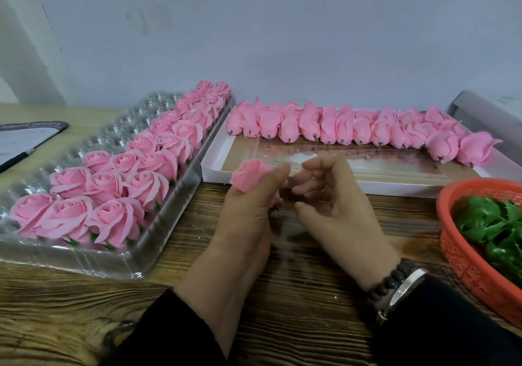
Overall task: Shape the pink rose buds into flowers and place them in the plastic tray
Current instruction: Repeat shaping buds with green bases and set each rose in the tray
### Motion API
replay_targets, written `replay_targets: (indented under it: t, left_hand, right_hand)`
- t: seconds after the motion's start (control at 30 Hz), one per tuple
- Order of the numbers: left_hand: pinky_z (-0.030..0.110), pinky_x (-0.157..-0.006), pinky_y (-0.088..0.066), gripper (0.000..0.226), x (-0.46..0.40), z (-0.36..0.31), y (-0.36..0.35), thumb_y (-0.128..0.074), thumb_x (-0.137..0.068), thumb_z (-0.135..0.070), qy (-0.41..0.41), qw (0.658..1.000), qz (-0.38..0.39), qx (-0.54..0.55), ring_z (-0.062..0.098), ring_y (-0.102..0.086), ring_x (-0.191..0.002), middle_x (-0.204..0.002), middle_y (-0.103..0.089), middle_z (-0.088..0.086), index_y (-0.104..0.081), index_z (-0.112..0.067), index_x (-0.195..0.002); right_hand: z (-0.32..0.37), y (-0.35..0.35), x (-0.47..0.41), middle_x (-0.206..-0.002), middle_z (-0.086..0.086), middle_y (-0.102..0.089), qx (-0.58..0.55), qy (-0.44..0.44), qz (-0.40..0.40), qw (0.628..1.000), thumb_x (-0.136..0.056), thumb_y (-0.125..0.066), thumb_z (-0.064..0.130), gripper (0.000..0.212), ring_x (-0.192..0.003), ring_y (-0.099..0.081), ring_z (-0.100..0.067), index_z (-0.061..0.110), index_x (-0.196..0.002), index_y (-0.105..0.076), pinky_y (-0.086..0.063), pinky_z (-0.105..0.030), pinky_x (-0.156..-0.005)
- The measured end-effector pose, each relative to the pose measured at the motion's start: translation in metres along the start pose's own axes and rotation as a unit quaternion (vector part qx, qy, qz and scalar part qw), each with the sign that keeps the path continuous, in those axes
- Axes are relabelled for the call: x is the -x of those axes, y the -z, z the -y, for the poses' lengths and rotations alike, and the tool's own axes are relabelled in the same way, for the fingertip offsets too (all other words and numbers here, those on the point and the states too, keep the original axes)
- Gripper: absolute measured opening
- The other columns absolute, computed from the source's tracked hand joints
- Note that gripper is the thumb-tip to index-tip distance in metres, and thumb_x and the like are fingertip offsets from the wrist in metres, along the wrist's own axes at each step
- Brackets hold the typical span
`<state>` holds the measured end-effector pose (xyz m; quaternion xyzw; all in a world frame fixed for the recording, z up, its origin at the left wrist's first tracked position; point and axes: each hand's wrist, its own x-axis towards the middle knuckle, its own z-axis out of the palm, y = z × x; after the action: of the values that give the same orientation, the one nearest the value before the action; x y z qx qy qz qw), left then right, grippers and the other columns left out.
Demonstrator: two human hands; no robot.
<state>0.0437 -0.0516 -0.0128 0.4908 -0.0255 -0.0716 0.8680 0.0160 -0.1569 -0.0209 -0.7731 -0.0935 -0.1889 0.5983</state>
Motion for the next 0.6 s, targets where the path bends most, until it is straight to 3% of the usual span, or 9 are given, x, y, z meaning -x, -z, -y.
replay_targets:
  t: [0.1,0.2,0.37,0.43,0.5,0.57,0.6]
  left_hand:
    - [0.028,-0.060,-0.055,0.026,0.001,0.004,0.000,-0.067,-0.067,-0.019,0.026,0.999,0.020,0.032,0.023,-0.063,-0.065,-0.074,-0.065,0.016,-0.064,0.001,-0.082]
    - [0.031,-0.066,-0.052,0.045,0.003,0.007,-0.004,-0.068,-0.068,-0.021,0.037,0.999,0.025,0.014,0.031,-0.056,-0.081,-0.090,-0.059,0.025,-0.061,0.012,-0.098]
    - [0.034,-0.076,-0.054,0.045,0.001,0.005,-0.001,-0.070,-0.066,-0.026,0.069,0.996,0.061,0.016,0.033,-0.057,-0.088,-0.097,-0.055,0.027,-0.062,0.007,-0.096]
    - [0.033,-0.070,-0.049,0.033,0.001,0.002,0.001,-0.070,-0.064,-0.031,0.089,0.992,0.084,0.007,0.033,-0.053,-0.089,-0.095,-0.054,0.022,-0.070,-0.002,-0.080]
    - [0.028,-0.056,-0.037,0.021,0.000,0.000,0.002,-0.068,-0.062,-0.036,0.091,0.992,0.088,-0.015,0.028,-0.049,-0.076,-0.087,-0.050,0.015,-0.070,-0.015,-0.062]
    - [0.028,-0.053,-0.037,0.031,0.001,-0.002,0.003,-0.068,-0.064,-0.035,0.071,0.992,0.082,-0.057,0.025,-0.047,-0.067,-0.082,-0.050,0.016,-0.068,-0.005,-0.074]
    - [0.031,-0.058,-0.042,0.040,0.000,-0.002,0.005,-0.068,-0.067,-0.031,0.049,0.993,0.074,-0.080,0.027,-0.050,-0.067,-0.081,-0.053,0.021,-0.064,0.005,-0.083]
  right_hand:
    - [0.000,-0.007,0.001,-0.086,0.001,-0.061,-0.054,-0.048,0.039,0.997,-0.071,-0.069,-0.007,0.044,-0.072,-0.058,-0.006,0.024,-0.093,-0.047,-0.048,-0.015,-0.068]
    - [-0.001,-0.010,0.001,-0.078,0.001,-0.058,-0.055,-0.069,0.047,0.995,-0.071,-0.068,-0.002,0.034,-0.067,-0.054,-0.009,0.020,-0.090,-0.050,-0.044,-0.016,-0.060]
    - [0.001,-0.003,0.001,-0.068,0.000,-0.059,-0.065,-0.069,0.069,0.993,-0.076,-0.067,0.001,0.017,-0.063,-0.054,-0.011,0.015,-0.080,-0.059,-0.046,-0.022,-0.062]
    - [0.002,0.000,0.001,-0.066,0.000,-0.059,-0.080,-0.092,0.097,0.988,-0.078,-0.069,0.011,0.006,-0.061,-0.054,-0.008,0.012,-0.079,-0.063,-0.046,-0.020,-0.063]
    - [0.002,0.003,0.001,-0.066,-0.002,-0.061,-0.089,-0.120,0.130,0.980,-0.075,-0.068,0.030,0.016,-0.063,-0.056,-0.008,0.014,-0.077,-0.067,-0.046,-0.022,-0.068]
    - [0.002,0.005,0.001,-0.069,-0.004,-0.063,-0.082,-0.119,0.140,0.980,-0.076,-0.065,0.035,0.018,-0.067,-0.058,-0.008,0.017,-0.076,-0.069,-0.047,-0.023,-0.070]
    - [0.002,0.005,0.001,-0.072,-0.004,-0.065,-0.081,-0.107,0.133,0.982,-0.081,-0.064,0.028,0.012,-0.068,-0.058,-0.009,0.017,-0.078,-0.069,-0.048,-0.022,-0.070]
